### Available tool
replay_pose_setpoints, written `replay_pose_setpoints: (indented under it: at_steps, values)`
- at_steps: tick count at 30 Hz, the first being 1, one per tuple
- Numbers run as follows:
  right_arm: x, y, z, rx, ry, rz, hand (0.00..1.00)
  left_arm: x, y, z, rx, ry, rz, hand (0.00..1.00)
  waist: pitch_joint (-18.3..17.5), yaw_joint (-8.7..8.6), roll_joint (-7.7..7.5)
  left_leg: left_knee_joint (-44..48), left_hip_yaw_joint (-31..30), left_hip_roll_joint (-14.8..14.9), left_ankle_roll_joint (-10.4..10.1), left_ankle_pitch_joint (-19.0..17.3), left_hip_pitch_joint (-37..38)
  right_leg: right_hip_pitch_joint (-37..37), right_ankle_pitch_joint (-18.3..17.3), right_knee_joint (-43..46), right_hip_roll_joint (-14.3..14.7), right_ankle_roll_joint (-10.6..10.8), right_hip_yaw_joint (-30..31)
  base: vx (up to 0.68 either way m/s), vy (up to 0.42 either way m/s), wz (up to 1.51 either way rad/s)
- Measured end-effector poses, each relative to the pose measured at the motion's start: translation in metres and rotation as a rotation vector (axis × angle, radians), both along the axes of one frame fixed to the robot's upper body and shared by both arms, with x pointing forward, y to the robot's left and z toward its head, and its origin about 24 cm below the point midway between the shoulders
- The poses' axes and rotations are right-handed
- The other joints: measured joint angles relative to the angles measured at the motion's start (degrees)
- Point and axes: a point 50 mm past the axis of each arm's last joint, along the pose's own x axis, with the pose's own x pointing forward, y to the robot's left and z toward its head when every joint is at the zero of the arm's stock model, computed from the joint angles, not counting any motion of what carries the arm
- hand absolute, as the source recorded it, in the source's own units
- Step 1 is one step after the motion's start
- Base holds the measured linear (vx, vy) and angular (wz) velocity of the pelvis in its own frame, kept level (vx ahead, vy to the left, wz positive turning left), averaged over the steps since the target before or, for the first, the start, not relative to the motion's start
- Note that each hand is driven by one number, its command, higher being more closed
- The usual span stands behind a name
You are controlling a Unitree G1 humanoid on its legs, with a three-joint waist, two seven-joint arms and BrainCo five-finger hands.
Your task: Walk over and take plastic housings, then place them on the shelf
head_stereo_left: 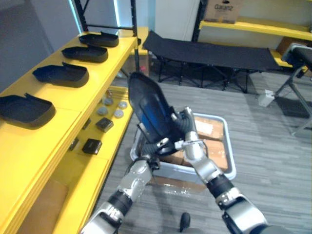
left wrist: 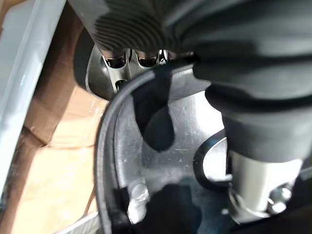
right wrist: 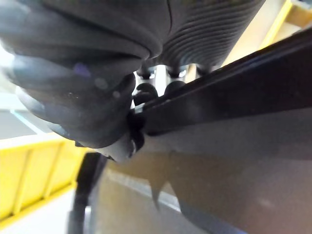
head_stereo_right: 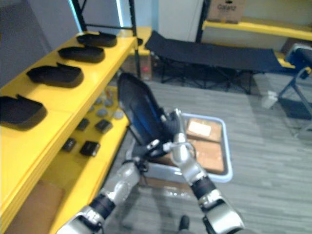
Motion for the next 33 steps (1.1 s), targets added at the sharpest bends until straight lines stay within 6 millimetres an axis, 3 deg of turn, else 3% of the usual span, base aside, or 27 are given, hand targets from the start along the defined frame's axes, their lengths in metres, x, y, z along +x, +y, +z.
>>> replay_pose_setpoints:
  at_steps: [7, 15, 33]
  values:
    - [-0.004, 0.005, -0.002, 0.04, -0.006, 0.006, 1.0, -0.001, 0.003, 0.0, -0.006, -0.013, 0.045, 1.0, -0.07, -0.15, -0.12, -0.02, 0.04, -0.06, 0.01, -0.01, 0.03, 0.0, -0.01, 0.0, -0.08, 0.01, 0.01, 0.0, 0.0, 0.0]
    - [-0.004, 0.0, 0.004, 0.087, -0.036, -0.022, 1.0, 0.001, 0.0, 0.015, 0.061, -0.102, 0.085, 1.0, 0.01, -1.25, -0.39, -0.02, 0.17, -0.06, 0.05, -0.04, 0.09, -0.02, -0.02, 0.0, -0.09, 0.01, 0.11, 0.0, 0.0, 0.0]
    - [-0.009, -0.019, 0.003, 0.138, -0.034, -0.061, 1.0, 0.004, -0.004, 0.041, 0.477, -0.333, 0.104, 1.0, 0.09, -2.32, -0.84, -0.14, 0.45, 0.0, 0.02, -0.08, 0.19, -0.25, -0.32, -0.02, -0.05, -0.13, 0.22, 0.0, 0.0, 0.0]
